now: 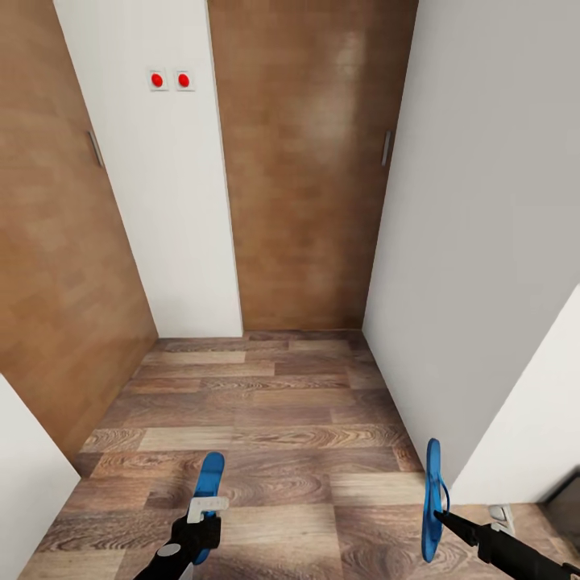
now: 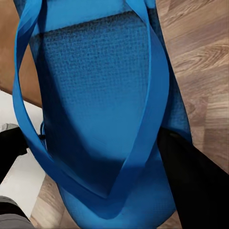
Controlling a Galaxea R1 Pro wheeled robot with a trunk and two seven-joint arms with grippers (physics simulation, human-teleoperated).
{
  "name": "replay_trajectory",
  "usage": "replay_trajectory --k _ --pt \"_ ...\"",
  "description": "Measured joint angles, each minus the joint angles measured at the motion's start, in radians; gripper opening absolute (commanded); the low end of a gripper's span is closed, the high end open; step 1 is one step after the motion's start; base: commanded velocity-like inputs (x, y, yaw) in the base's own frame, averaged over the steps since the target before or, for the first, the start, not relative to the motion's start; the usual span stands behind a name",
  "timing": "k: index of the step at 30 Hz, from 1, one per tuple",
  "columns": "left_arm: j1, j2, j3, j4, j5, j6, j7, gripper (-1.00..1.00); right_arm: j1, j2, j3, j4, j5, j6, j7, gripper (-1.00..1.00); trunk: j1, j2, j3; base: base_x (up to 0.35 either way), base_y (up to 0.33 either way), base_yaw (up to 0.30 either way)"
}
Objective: In the bedroom, move the book from the bed onto either nightstand, and place the two sandals side by side next to the bed.
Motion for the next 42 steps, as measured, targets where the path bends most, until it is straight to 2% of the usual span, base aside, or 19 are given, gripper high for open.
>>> replay_trajectory --k 11,24,29,32,33,37,42 --pt "0.000 -0.003 -0.001 0.002 0.002 0.000 -0.003 -1.00 0.000 0.001 -0.003 0.063 0.002 -0.001 0.000 -1.00 -0.004 0.007 0.003 0.000 0.000 0.012" --pt "0.002 -0.003 -0.001 0.003 0.002 -0.001 -0.004 -1.00 0.000 0.002 -0.003 0.070 0.003 -0.009 -0.003 -1.00 -0.004 0.007 -0.001 0.000 0.000 0.253" --pt "0.002 -0.004 -0.002 0.003 0.002 -0.001 -0.005 -1.00 0.000 0.012 -0.003 0.073 0.004 -0.059 -0.016 -1.00 -0.004 0.007 -0.004 0.000 0.000 0.273" --pt "0.002 -0.005 -0.002 0.003 0.002 -0.001 -0.007 -1.00 0.000 0.015 -0.003 0.084 0.027 -0.064 -0.020 -1.00 -0.004 0.007 -0.006 0.000 0.000 0.273" --pt "0.002 -0.005 -0.002 0.003 0.002 -0.001 -0.014 -1.00 0.000 0.015 0.000 0.106 0.050 -0.066 -0.022 -1.00 -0.004 0.007 -0.006 0.000 0.000 0.273" --pt "0.002 -0.004 -0.002 0.011 0.002 -0.001 -0.042 -1.00 0.000 0.016 0.003 0.147 0.102 -0.088 -0.023 -1.00 -0.004 0.007 -0.009 0.000 0.000 0.272" --pt "0.002 -0.004 -0.003 0.013 0.002 -0.001 -0.050 -1.00 0.000 0.017 0.002 0.159 0.114 -0.099 -0.023 -1.00 -0.004 0.007 -0.012 0.000 0.000 0.271"
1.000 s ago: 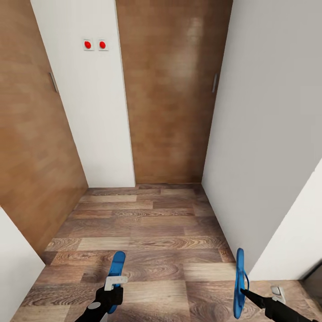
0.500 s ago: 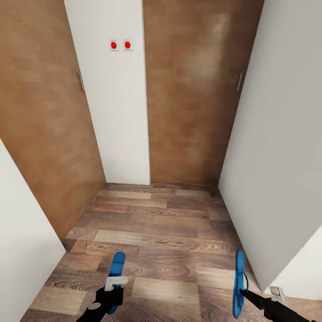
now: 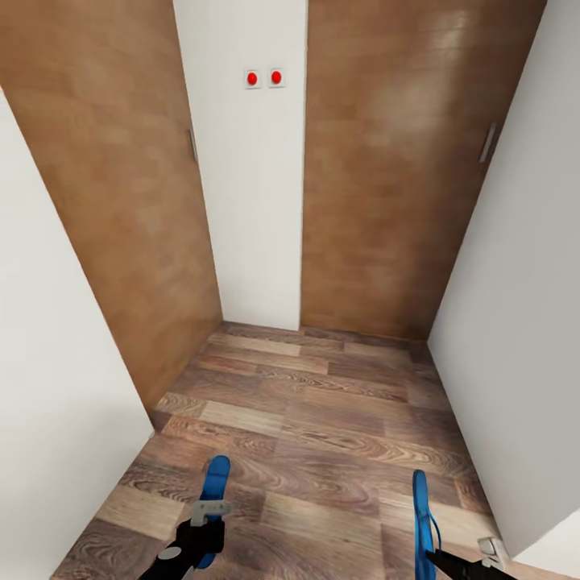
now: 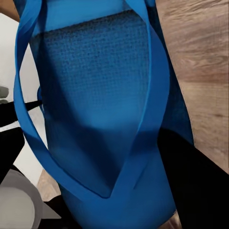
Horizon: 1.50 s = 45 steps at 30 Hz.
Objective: In the bedroom, move the book from the bed onto either nightstand, and place the two sandals side by side next to the bed.
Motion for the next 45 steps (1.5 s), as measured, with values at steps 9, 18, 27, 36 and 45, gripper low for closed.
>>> replay_trajectory --k 9,18,27,36,45 --pt "0.000 0.002 0.010 0.014 0.014 -0.003 -0.031 -1.00 0.000 0.001 0.000 0.002 0.002 -0.002 -0.059 -1.00 0.000 0.000 -0.006 0.000 0.000 0.270" --pt "0.000 0.005 0.022 0.018 0.126 -0.005 -0.145 -1.00 0.000 0.002 0.000 0.003 0.002 -0.004 -0.204 -1.00 0.000 0.000 -0.013 0.000 0.000 0.254" --pt "0.000 0.004 0.023 0.038 0.130 -0.006 -0.150 -1.00 0.000 0.025 0.000 0.031 0.001 -0.008 -0.289 -1.00 0.000 0.000 -0.020 0.000 0.000 0.241" --pt "0.000 0.002 0.022 0.043 0.131 -0.006 -0.151 -1.00 0.000 0.026 0.004 0.072 0.000 0.001 -0.290 -1.00 0.000 0.000 -0.023 0.000 0.000 0.041" --pt "0.000 0.001 0.021 0.067 0.130 -0.007 -0.151 -1.00 0.000 0.026 -0.001 0.093 0.000 -0.003 -0.290 -1.00 0.000 0.000 -0.023 0.000 0.000 0.005"
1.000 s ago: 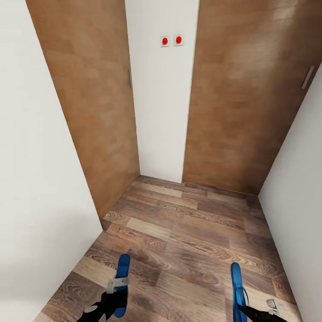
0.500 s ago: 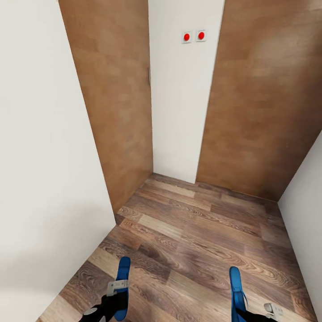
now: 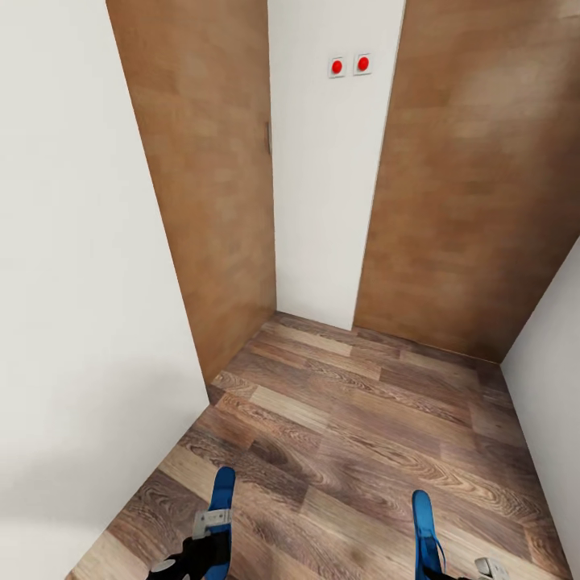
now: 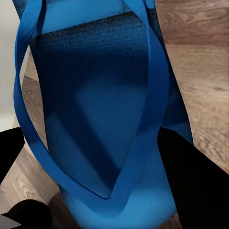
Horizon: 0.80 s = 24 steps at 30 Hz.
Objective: In the bedroom, move the book from the bed onto either nightstand, and place the two sandals side by side next to the bed.
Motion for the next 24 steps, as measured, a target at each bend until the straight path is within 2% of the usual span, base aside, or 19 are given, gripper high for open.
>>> replay_trajectory --k 6,24 --pt "0.000 0.000 0.000 0.000 0.000 0.000 0.000 -1.00 0.000 0.000 0.000 0.001 0.000 -0.002 -0.002 -1.00 0.000 0.000 0.000 0.000 0.000 0.174" --pt "0.000 0.000 0.000 0.000 0.000 0.000 0.000 -1.00 0.000 0.000 0.001 0.001 0.000 -0.003 -0.002 -1.00 0.000 0.000 0.000 0.000 -0.002 0.289"
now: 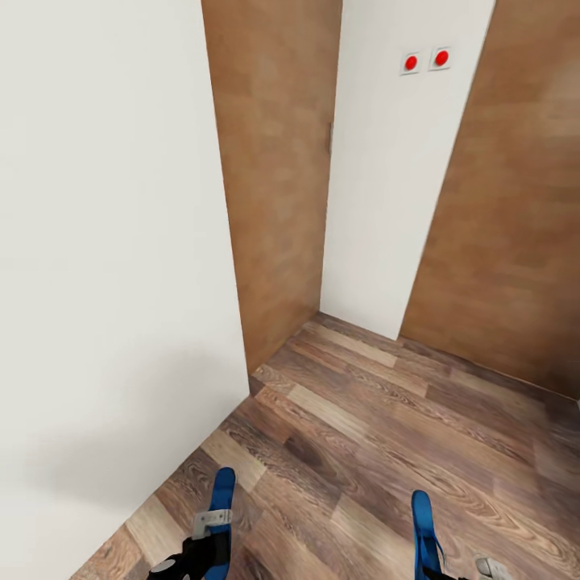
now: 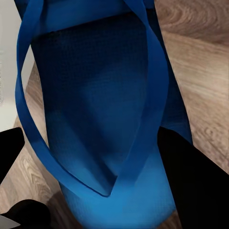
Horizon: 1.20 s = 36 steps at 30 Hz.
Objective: In the bedroom, move the book from the bed onto either nightstand, and place the two sandals side by side next to the bed.
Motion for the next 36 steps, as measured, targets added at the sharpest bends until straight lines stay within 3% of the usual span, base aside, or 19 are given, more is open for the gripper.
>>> replay_trajectory --k 9,36 --pt "0.000 0.000 0.000 0.000 0.000 0.000 0.000 -1.00 0.000 0.000 -0.001 0.000 0.000 0.000 0.000 -1.00 0.000 0.000 0.000 0.000 -0.149 0.293" --pt "0.000 0.000 0.000 0.000 0.000 0.000 0.000 -1.00 0.000 0.000 0.001 0.000 0.000 0.000 0.000 -1.00 0.000 0.000 0.000 0.000 -0.004 0.293"
